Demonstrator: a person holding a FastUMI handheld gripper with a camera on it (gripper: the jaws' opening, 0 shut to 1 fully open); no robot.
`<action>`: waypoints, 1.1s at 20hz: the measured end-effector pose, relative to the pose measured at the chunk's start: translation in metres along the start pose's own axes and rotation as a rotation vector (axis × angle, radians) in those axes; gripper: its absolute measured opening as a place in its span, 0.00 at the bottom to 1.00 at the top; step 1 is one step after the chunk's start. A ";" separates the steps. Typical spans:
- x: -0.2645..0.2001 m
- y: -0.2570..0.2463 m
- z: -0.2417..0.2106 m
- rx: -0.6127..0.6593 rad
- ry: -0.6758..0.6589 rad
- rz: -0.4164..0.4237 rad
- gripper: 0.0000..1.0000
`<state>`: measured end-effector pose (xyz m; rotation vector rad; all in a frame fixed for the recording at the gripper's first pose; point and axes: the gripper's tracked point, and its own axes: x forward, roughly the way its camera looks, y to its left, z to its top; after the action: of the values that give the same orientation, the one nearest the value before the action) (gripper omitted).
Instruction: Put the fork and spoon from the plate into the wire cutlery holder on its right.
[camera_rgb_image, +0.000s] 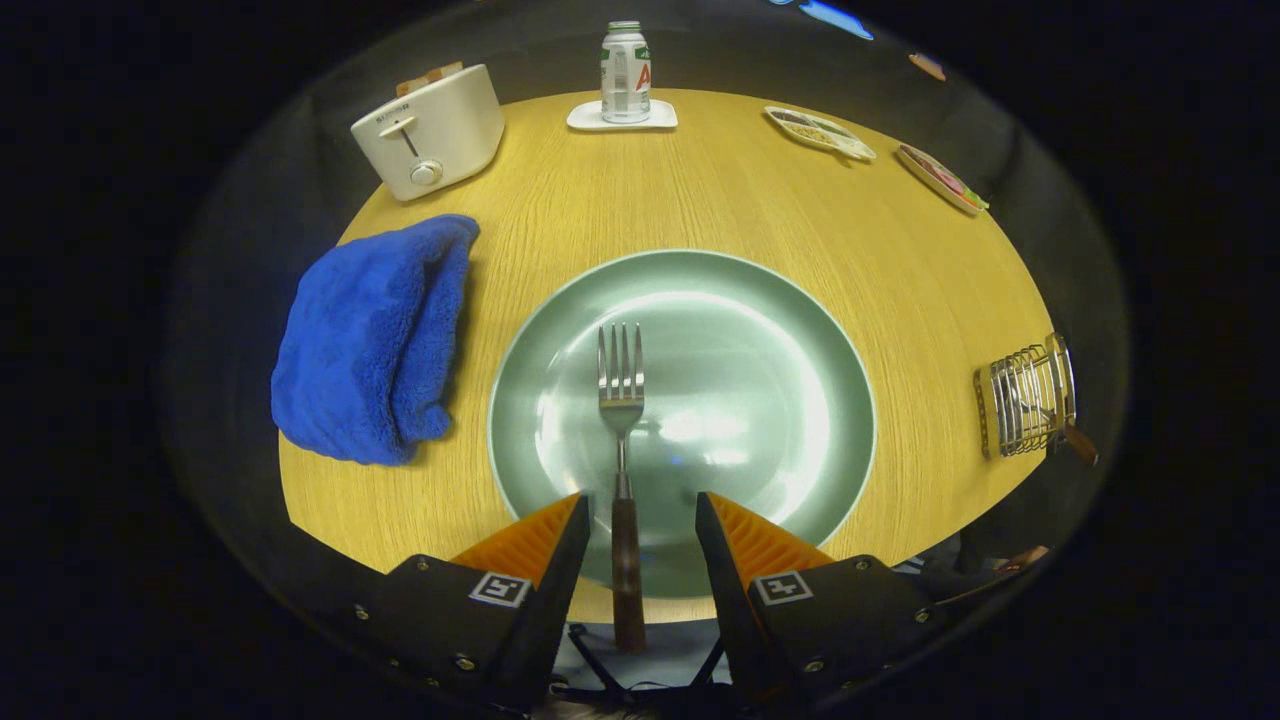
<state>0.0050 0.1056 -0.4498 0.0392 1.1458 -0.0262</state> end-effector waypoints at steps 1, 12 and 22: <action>-0.002 -0.001 -0.002 -0.002 0.007 -0.004 0.67; -0.001 0.001 0.008 -0.012 -0.049 0.027 0.04; -0.047 -0.046 0.056 0.121 -0.193 -0.051 0.05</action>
<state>0.0343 0.0575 -0.3846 0.1127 0.9514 -0.1418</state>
